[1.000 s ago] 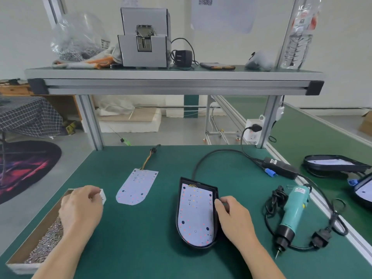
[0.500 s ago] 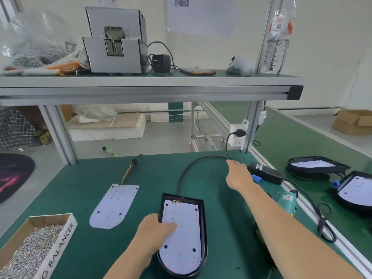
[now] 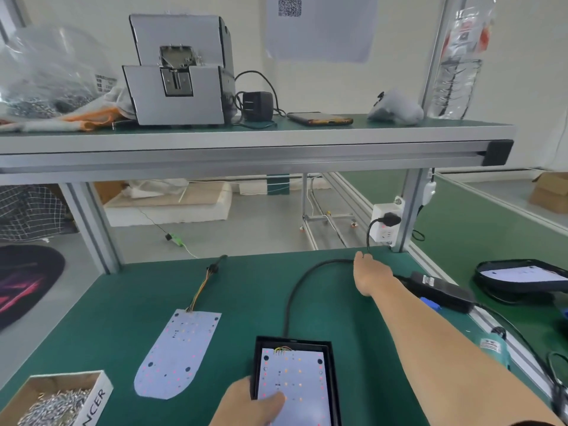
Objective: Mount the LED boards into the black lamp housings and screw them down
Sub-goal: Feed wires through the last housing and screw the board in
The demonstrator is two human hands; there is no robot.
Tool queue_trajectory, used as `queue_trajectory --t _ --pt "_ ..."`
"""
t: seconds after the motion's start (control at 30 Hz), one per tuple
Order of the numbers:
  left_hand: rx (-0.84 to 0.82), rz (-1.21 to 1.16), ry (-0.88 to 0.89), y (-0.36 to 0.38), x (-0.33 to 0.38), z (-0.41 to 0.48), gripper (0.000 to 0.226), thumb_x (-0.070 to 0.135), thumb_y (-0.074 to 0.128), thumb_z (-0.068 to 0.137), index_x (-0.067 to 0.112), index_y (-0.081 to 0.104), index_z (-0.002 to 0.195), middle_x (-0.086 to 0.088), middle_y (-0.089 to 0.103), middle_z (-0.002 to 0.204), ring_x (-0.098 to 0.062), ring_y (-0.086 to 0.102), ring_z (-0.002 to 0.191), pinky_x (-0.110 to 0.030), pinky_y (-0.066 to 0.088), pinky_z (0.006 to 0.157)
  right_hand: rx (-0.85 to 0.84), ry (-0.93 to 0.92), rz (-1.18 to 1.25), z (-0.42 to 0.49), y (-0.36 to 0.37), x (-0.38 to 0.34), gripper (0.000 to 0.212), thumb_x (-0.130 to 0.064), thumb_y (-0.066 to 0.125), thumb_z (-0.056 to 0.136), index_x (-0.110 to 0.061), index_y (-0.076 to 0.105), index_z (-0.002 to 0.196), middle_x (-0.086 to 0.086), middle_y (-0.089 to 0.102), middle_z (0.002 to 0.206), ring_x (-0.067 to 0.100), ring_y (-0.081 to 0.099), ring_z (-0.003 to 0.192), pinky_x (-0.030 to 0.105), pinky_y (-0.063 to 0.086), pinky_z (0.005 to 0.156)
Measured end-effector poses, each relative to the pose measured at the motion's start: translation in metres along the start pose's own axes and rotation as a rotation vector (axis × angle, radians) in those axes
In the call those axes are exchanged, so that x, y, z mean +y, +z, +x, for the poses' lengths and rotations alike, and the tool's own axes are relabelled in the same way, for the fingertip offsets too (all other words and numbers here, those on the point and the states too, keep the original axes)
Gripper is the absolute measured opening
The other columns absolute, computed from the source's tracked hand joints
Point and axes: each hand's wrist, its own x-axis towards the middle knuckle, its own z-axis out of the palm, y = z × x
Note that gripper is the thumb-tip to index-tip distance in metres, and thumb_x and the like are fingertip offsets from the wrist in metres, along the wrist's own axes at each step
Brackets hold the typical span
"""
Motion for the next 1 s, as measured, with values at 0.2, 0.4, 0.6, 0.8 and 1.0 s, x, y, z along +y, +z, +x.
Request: queue_trajectory --t 0.2,0.4,0.6,0.8,1.0 --pt "0.062 -0.124 -0.090 0.003 -0.005 -0.004 0.010 0.014 0.068 0.087 0.012 0.078 0.090 -0.006 0.078 0.088 -0.014 0.070 0.079 -0.017 0.052 0.068 0.089 -0.125 -0.015 -0.035 -0.001 -0.013 0.014 -0.002 0.051 0.093 -0.012 0.048 0.103 0.002 0.048 0.084 0.025 0.055 0.082 0.034 0.041 0.067" --pt "0.133 -0.355 -0.155 0.010 -0.010 -0.008 0.014 0.003 0.062 0.093 0.006 0.076 0.093 -0.010 0.078 0.089 -0.032 0.074 0.089 -0.047 0.058 0.088 -0.185 -0.049 1.033 -0.111 0.008 -0.036 0.020 -0.011 0.050 0.098 -0.003 0.068 0.092 0.009 0.064 0.070 0.014 0.050 0.048 0.022 0.037 0.043" --pt "0.187 -0.513 -0.173 0.012 -0.016 -0.012 0.012 0.002 0.060 0.095 0.005 0.072 0.098 -0.010 0.078 0.091 -0.029 0.073 0.088 -0.041 0.056 0.083 -0.355 -0.026 1.445 -0.188 0.022 -0.044 0.034 -0.038 0.053 0.103 -0.008 0.067 0.098 0.000 0.063 0.064 0.010 0.047 0.050 0.019 0.030 0.043" --pt "0.125 -0.557 -0.130 0.026 -0.011 -0.030 0.018 0.004 0.057 0.097 0.009 0.068 0.111 -0.007 0.078 0.097 -0.030 0.072 0.098 -0.046 0.054 0.093 -0.294 -0.222 1.243 -0.239 0.031 -0.042 0.015 -0.021 0.065 0.093 -0.013 0.071 0.103 -0.001 0.074 0.095 0.008 0.065 0.076 0.024 0.054 0.069" --pt "0.073 -0.609 -0.091 0.042 -0.007 -0.048 0.047 0.059 0.050 0.096 0.021 0.076 0.108 0.003 0.077 0.105 -0.017 0.074 0.097 -0.041 0.052 0.088 -0.165 -0.085 1.194 -0.262 0.039 -0.017 0.015 -0.017 0.066 0.085 -0.004 0.057 0.086 0.004 0.056 0.084 0.017 0.048 0.074 0.031 0.037 0.067"
